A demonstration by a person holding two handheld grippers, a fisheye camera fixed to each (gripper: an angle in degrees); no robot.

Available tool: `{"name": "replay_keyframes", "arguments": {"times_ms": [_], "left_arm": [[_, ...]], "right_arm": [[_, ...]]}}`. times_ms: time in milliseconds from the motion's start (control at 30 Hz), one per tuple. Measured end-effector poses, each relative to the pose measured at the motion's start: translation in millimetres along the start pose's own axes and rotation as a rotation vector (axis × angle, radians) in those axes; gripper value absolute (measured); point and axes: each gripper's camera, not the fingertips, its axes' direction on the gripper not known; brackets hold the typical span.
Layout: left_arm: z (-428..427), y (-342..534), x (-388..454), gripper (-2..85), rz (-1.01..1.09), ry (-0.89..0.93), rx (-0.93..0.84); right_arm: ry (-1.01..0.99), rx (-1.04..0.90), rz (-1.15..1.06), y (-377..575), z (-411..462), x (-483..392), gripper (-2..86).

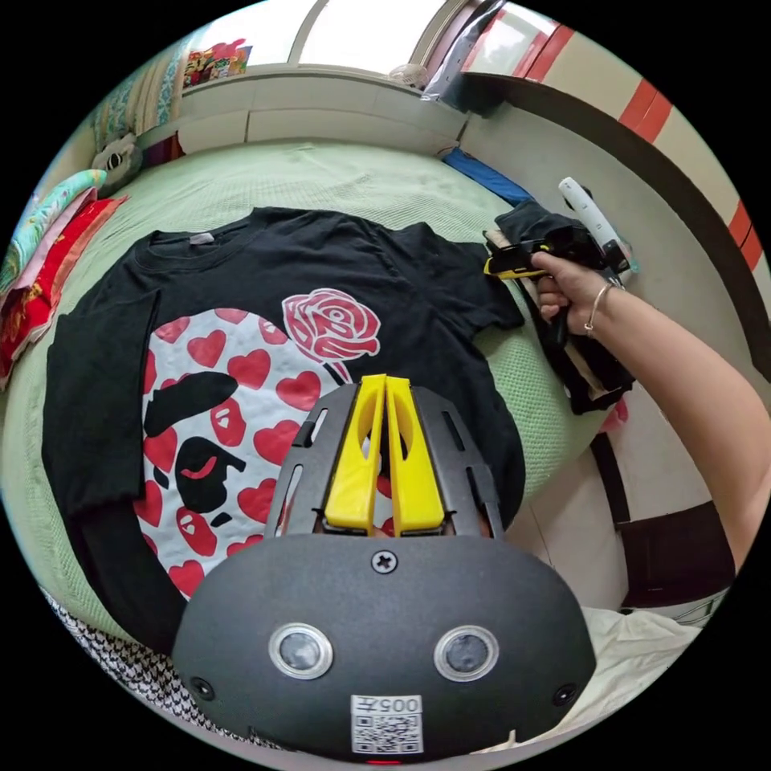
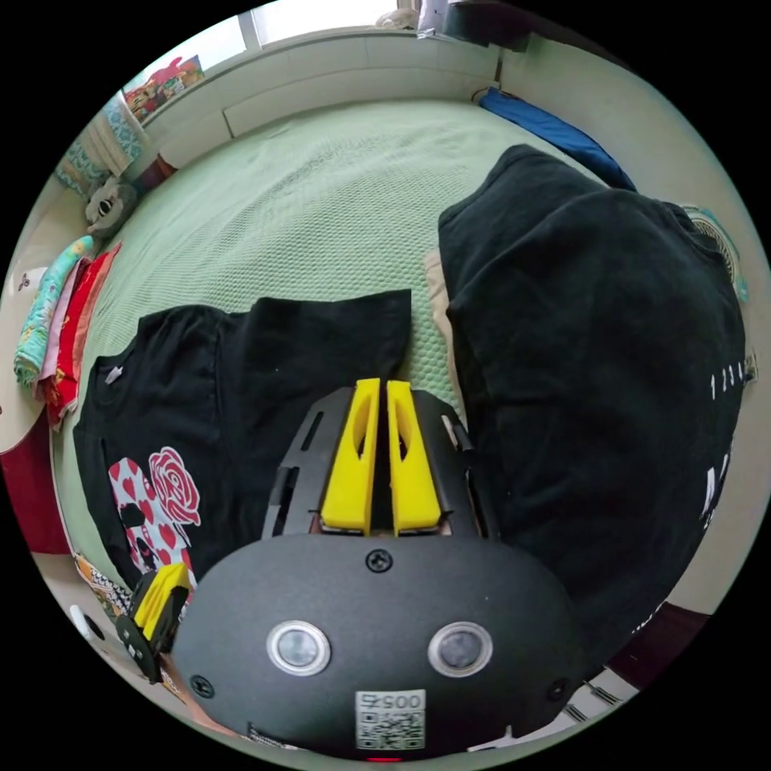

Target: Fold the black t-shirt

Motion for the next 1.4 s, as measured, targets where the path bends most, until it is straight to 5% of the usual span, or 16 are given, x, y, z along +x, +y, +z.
{"name": "replay_keyframes", "arguments": {"times_ms": [167,467,833,1400], "left_arm": [[-5,-4,-5,-0.6,-0.018,-0.081,0.028],[-14,4,-40,-0.6,-0.163,-0.11,0.046],[-18,3,-58,-0.6,-0.168,-0.083,0.05],[-17,-3,-74,-0.6,-0.182,-0.068,0.022]], "right_arm": [[-0.035,0.042,-0.06,-5,-49,-43,-1.1],[-0.348,0.164,-0.505,28,-173,-197,7.3],[-0.17,-0.101,-0.392,60,-15,-112,8.9],[-0.176,-0.137,-0.322,76,25,-99,1.1]]}}
